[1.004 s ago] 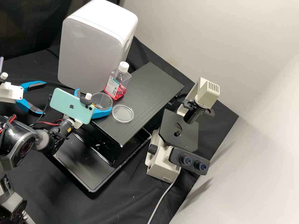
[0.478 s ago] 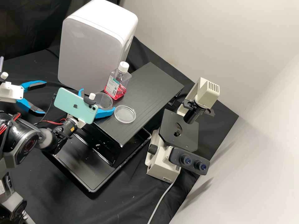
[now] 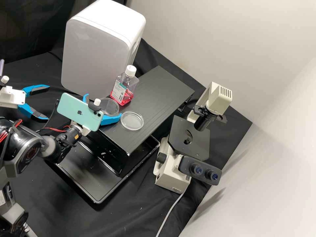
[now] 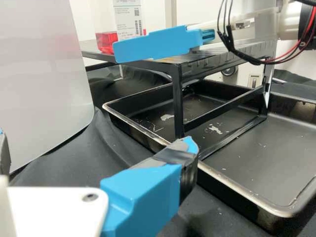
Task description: Place the lid on the petri dish
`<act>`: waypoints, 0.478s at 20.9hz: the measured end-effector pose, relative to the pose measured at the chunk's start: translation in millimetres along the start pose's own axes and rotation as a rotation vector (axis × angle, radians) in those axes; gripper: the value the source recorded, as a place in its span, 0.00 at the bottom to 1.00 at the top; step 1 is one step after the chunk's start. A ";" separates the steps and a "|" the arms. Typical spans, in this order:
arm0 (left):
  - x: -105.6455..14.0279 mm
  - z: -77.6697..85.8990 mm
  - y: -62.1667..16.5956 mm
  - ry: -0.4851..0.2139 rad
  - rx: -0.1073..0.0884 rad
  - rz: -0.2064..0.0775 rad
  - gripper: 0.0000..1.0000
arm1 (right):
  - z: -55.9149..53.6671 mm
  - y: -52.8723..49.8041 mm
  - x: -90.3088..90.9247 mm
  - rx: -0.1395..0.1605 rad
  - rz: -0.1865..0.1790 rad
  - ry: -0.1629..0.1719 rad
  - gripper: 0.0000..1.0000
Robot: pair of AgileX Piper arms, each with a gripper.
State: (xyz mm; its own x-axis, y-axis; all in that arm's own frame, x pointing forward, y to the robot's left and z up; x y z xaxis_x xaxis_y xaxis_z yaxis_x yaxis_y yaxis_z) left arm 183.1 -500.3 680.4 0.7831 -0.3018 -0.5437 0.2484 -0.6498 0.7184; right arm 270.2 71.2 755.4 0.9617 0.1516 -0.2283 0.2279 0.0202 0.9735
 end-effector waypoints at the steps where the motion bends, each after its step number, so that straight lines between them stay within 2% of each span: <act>1: 0.0 0.0 0.0 0.000 0.000 0.000 1.00 | 0.2 -0.2 0.2 0.000 0.000 0.000 0.00; 10: 0.0 0.0 0.0 0.000 0.000 0.000 1.00 | 2.3 2.3 0.2 0.001 0.011 -0.005 0.00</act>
State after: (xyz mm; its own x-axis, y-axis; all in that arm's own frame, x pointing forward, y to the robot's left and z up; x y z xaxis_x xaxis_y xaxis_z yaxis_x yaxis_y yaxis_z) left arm 183.1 -500.3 680.4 0.7831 -0.3018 -0.5437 0.2484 -0.6498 0.7184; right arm 271.3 69.0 757.5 0.9651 0.1466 -0.2172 0.2169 0.0179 0.9760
